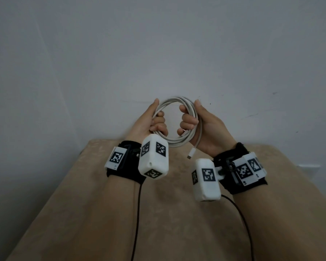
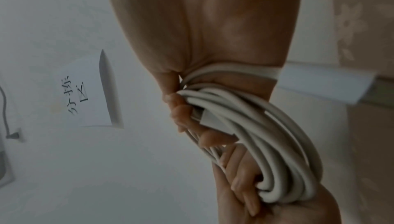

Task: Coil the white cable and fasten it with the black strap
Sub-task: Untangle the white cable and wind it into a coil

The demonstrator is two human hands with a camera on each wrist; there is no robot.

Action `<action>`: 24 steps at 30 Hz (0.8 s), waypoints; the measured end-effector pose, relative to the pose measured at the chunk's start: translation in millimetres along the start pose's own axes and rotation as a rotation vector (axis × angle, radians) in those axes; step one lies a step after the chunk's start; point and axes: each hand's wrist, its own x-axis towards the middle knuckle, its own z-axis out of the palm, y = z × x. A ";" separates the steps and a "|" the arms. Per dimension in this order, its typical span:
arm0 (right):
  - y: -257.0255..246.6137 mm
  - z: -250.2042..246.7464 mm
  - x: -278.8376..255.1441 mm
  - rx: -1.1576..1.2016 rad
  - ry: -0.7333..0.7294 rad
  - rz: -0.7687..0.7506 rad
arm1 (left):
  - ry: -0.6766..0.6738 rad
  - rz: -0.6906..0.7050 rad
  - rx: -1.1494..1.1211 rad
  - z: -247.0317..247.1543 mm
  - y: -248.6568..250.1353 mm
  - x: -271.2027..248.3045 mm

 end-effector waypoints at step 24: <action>9.6 5.1 -8.1 -0.702 0.146 0.092 | -0.150 0.026 1.007 -3.2 -2.4 -25.8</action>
